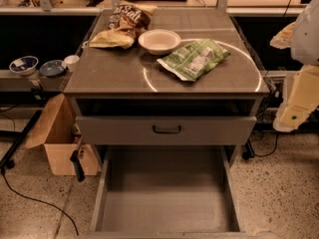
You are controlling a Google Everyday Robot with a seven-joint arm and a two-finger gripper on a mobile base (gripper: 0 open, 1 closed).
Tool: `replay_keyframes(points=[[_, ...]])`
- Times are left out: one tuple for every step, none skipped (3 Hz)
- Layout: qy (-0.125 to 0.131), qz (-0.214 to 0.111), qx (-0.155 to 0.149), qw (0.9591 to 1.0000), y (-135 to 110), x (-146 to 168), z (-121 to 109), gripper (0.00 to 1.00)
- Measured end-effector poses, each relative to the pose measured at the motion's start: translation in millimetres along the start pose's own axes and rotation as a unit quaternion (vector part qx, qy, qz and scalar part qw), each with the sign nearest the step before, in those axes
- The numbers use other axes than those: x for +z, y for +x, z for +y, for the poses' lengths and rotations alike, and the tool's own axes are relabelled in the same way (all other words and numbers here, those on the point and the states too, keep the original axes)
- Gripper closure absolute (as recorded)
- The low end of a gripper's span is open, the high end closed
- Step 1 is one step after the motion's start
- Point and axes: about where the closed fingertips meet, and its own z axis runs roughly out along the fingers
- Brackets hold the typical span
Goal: Close middle drawer
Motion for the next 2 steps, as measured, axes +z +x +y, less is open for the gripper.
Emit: replay_keyframes(points=[[0.008, -0.004, 0.000, 1.0000, -1.2, -2.5, -0.2, 0.00], [0.018, -0.013, 0.013, 0.9997, 2.6, -3.6, 5.5, 0.00]])
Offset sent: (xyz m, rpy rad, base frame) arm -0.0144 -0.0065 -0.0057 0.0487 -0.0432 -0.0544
